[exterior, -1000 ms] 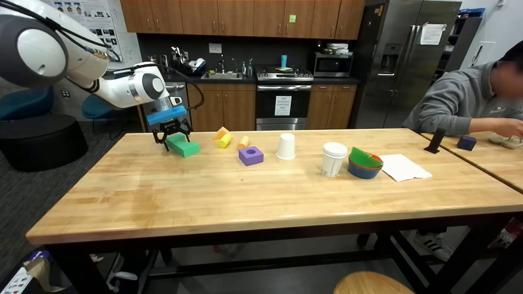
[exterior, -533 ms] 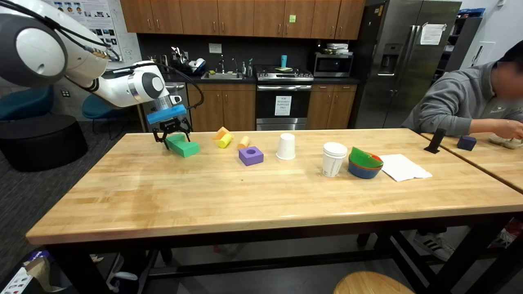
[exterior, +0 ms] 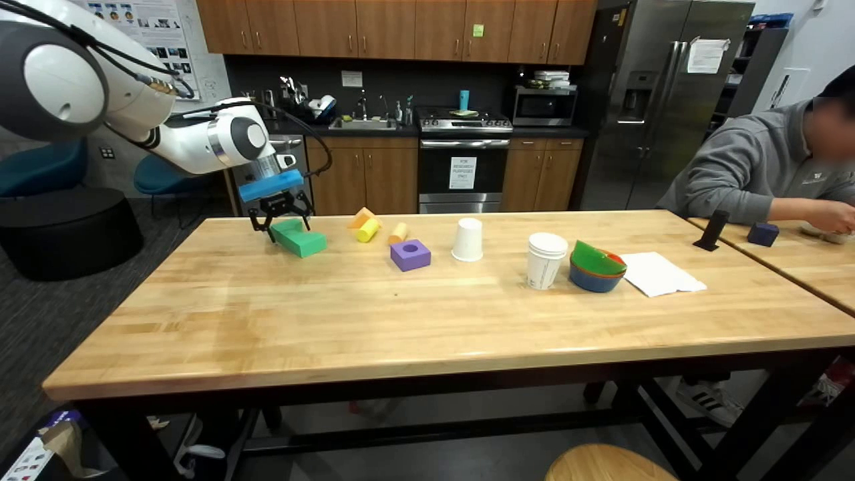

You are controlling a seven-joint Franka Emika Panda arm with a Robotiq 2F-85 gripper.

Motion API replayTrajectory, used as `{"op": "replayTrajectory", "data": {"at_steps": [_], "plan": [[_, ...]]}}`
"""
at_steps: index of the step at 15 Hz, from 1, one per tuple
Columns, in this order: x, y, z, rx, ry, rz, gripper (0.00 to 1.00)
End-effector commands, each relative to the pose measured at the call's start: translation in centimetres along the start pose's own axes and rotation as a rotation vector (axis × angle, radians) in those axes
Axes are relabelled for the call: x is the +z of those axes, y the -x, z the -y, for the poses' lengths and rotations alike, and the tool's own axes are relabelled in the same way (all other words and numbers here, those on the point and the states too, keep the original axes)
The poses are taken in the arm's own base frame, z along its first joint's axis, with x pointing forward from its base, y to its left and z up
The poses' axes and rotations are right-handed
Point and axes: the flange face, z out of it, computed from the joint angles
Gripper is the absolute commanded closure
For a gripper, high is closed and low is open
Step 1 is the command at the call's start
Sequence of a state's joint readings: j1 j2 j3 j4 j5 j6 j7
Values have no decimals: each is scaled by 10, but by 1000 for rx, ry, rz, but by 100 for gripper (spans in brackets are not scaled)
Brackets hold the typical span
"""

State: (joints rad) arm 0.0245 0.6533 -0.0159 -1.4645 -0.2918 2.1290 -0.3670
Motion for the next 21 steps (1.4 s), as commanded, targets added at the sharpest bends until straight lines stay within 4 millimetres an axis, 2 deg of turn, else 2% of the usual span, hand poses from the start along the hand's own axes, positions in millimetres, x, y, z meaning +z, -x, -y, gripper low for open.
{"op": "replayTrajectory", "data": {"at_steps": [1, 21], "plan": [[-10, 3, 0, 5, 17, -4, 0], [1, -1, 1, 3, -2, 2, 0]]}}
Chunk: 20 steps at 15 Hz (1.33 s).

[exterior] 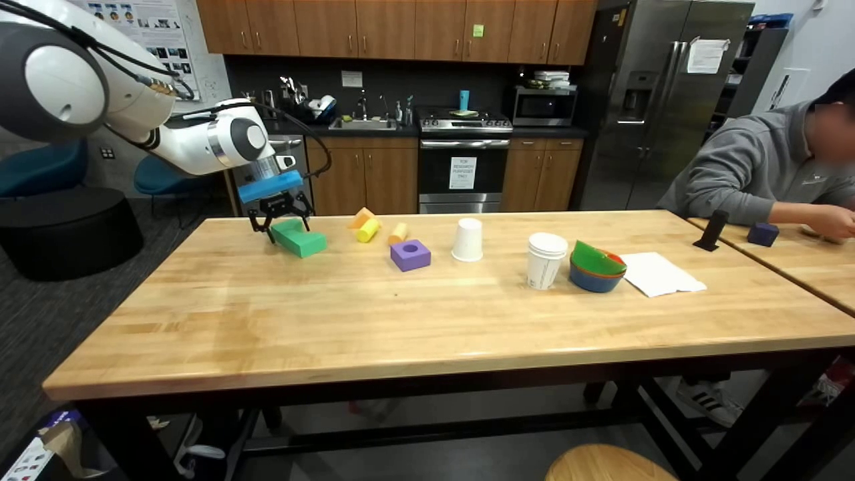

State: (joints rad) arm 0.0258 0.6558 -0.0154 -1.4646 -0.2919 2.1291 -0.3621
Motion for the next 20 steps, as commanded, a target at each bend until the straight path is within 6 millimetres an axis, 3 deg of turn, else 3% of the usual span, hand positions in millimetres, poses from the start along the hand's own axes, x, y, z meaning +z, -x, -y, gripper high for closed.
{"op": "replayTrajectory", "data": {"at_steps": [1, 15, 16, 17, 20], "plan": [[0, 0, 0, 0, 0, 1, 0], [0, 0, 0, 0, 0, 1, 0], [0, 0, 0, 0, 0, 1, 25], [0, 0, 0, 4, 2, 5, 26], [1, 0, 0, 0, 0, 5, 46]]}}
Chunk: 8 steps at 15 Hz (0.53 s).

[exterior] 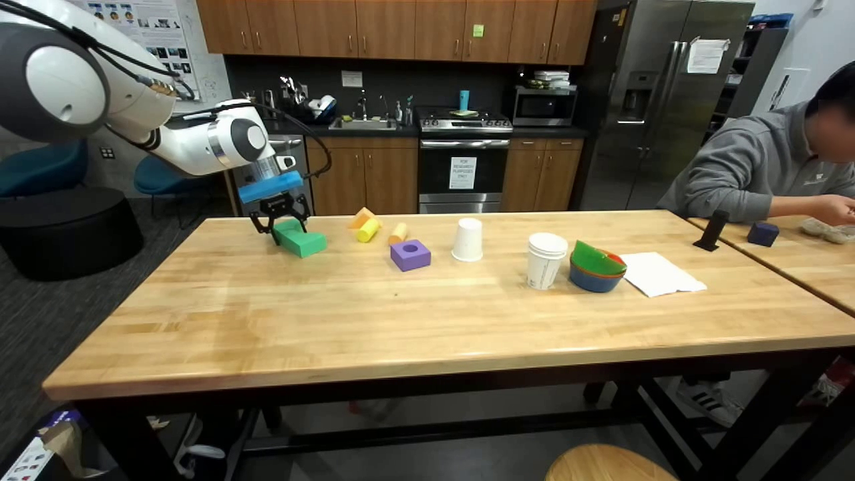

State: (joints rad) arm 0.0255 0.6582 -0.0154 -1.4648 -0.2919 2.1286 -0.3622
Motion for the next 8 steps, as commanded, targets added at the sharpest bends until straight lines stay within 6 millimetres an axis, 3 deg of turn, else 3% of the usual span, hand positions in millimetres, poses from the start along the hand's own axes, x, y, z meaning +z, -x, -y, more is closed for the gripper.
{"op": "replayTrajectory", "data": {"at_steps": [1, 4, 8], "plan": [[0, 0, -1, 0, 1, 2, 56], [-2, 0, -1, -1, 1, 0, 76], [-5, 1, -3, 6, 2, -4, 76]]}}
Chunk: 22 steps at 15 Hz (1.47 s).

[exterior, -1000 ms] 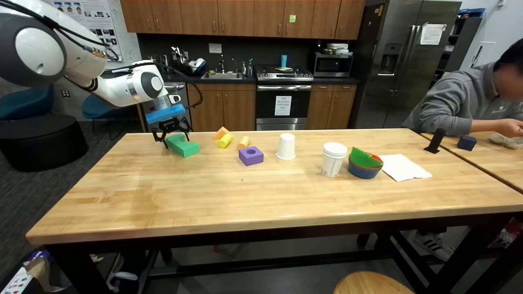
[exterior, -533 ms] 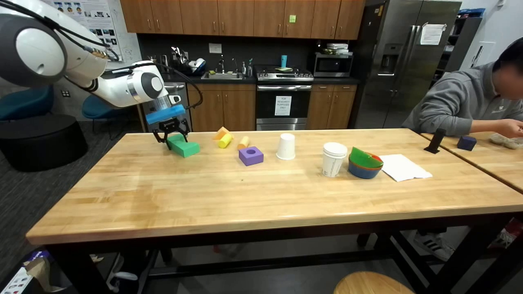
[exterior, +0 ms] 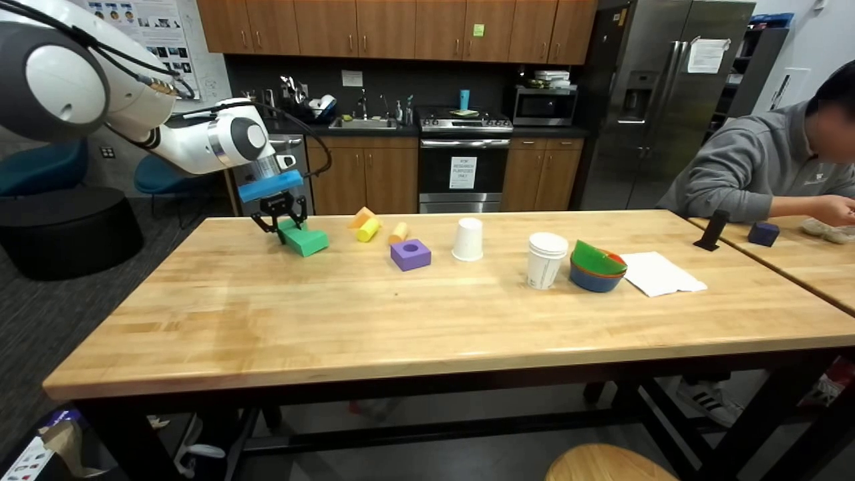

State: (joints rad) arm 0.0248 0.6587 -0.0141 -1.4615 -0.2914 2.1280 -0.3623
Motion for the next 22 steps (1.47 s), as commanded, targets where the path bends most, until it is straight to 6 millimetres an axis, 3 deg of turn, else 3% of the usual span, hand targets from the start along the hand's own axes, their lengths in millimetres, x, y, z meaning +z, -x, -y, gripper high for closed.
{"op": "replayTrajectory", "data": {"at_steps": [1, 9, 22], "plan": [[-4, 2, -3, 11, 3, -2, 76], [-19, 3, -5, 65, 20, -10, 76], [-83, 4, 8, 102, -51, -96, 76]]}}
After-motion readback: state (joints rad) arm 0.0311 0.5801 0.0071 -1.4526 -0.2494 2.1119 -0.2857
